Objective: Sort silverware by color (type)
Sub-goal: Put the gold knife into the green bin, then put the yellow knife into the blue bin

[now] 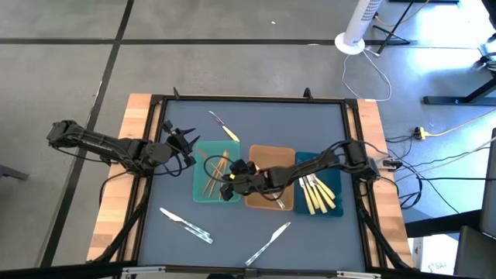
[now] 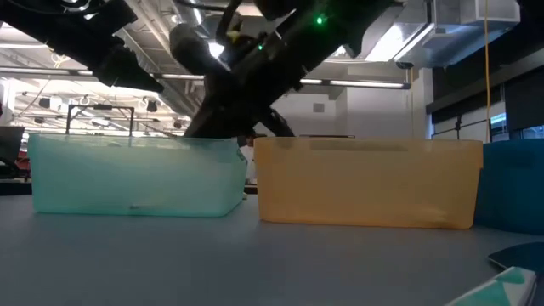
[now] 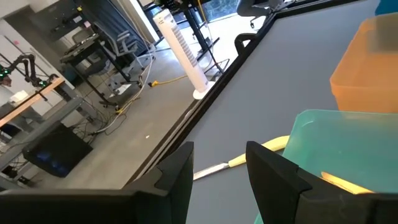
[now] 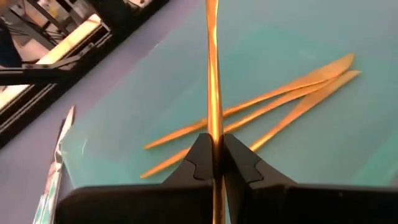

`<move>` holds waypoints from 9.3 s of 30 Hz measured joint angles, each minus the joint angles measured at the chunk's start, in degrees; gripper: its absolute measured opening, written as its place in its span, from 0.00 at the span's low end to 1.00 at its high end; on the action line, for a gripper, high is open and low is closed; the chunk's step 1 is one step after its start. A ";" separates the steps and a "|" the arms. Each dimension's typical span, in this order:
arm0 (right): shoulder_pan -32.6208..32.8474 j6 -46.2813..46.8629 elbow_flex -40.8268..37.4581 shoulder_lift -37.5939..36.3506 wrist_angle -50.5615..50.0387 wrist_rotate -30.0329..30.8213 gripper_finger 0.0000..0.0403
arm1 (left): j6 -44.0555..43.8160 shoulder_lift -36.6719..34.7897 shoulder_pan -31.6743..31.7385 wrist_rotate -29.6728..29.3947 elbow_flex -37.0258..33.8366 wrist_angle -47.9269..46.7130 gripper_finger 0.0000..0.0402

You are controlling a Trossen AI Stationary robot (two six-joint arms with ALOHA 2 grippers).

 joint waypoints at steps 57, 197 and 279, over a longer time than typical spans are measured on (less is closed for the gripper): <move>-0.35 1.69 0.03 3.19 3.00 -0.20 0.09 | -0.10 0.02 0.01 1.44 0.00 -0.02 0.35; -29.27 -24.33 29.39 12.02 -28.50 -29.14 0.34 | -5.96 -34.21 -0.01 17.84 0.01 -9.51 0.35; -27.28 -50.59 -15.14 -47.18 -39.31 -16.75 0.34 | -54.67 56.76 52.88 76.67 41.64 -22.16 0.35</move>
